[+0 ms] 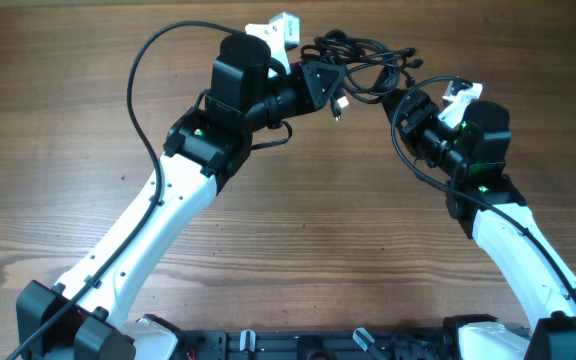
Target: Untangle cables
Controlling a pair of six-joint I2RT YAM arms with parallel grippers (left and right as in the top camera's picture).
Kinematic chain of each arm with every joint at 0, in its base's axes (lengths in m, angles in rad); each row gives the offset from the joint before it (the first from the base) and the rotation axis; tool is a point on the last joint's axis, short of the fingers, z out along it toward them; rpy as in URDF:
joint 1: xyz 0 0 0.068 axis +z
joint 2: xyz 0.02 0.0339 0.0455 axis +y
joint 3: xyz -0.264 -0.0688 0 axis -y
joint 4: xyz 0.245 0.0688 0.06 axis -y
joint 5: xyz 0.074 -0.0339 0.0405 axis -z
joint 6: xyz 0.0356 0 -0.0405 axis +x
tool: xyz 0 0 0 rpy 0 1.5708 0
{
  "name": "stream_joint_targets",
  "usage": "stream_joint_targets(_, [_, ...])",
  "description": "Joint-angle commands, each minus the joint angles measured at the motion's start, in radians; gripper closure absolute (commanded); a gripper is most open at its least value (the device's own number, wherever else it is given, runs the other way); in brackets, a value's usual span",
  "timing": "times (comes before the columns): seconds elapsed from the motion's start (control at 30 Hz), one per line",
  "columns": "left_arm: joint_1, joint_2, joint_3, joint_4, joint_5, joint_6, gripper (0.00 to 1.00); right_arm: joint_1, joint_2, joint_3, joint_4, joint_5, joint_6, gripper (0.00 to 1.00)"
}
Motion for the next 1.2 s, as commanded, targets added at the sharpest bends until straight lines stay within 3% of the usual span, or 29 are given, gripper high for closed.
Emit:
stream_joint_targets(0.0, [0.002, -0.029, 0.015, 0.024, 0.035, -0.029, 0.96, 0.003, -0.002, 0.01, 0.002, 0.018, -0.02, 0.24])
stream_joint_targets(0.27, [0.002, -0.028, 0.015, 0.017, 0.033, -0.018, 0.96, 0.003, -0.002, 0.011, 0.003, 0.018, -0.018, 0.24])
stream_joint_targets(0.43, [0.002, -0.028, 0.015, -0.065, -0.125, 0.022, 0.96, 0.003, -0.002, 0.011, 0.01, 0.014, 0.008, 0.25])
stream_joint_targets(1.17, [-0.029, -0.028, 0.015, -0.027, 0.056, -0.1, 0.96, 0.003, -0.002, 0.011, 0.07, 0.044, 0.041, 0.25])
